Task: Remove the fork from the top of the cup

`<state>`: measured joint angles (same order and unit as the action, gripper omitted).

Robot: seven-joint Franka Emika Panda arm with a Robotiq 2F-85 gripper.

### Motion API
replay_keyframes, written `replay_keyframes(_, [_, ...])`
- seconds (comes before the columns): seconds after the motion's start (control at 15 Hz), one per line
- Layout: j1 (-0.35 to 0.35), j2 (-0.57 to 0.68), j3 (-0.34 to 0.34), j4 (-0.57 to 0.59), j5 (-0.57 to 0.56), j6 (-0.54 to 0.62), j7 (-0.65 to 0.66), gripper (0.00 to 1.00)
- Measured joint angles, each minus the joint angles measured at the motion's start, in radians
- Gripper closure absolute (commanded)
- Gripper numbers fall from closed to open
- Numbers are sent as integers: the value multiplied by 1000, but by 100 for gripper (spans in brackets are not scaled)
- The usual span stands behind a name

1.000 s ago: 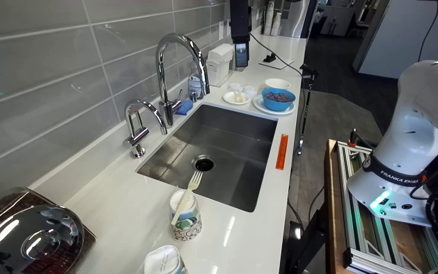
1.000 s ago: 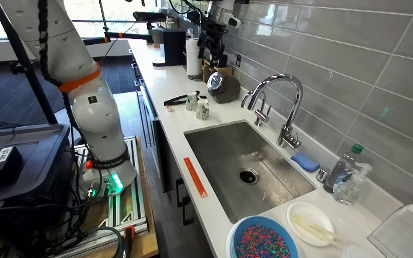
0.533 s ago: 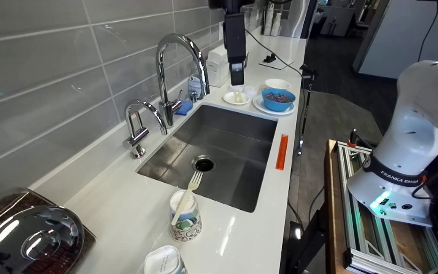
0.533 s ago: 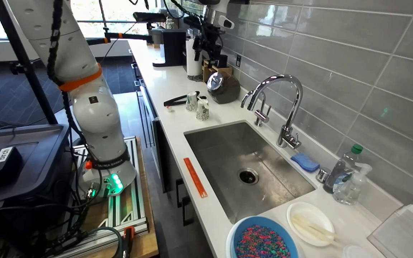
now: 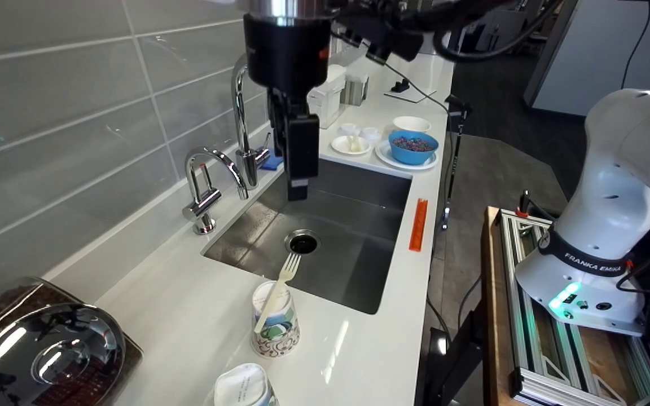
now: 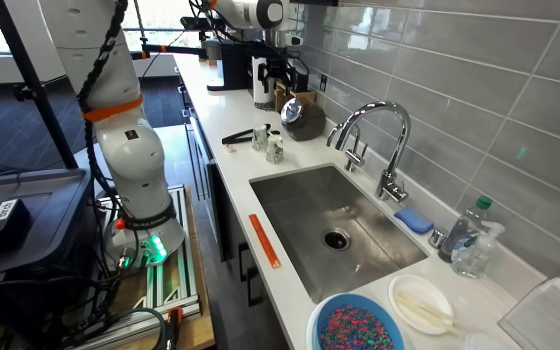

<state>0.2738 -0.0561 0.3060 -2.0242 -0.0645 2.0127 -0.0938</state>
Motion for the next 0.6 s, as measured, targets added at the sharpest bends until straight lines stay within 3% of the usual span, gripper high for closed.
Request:
replay_keyframes(0.2, [9, 47, 4, -5, -8, 70, -65, 0])
replay_keyframes(0.6, [11, 76, 4, 4, -8, 73, -93, 0])
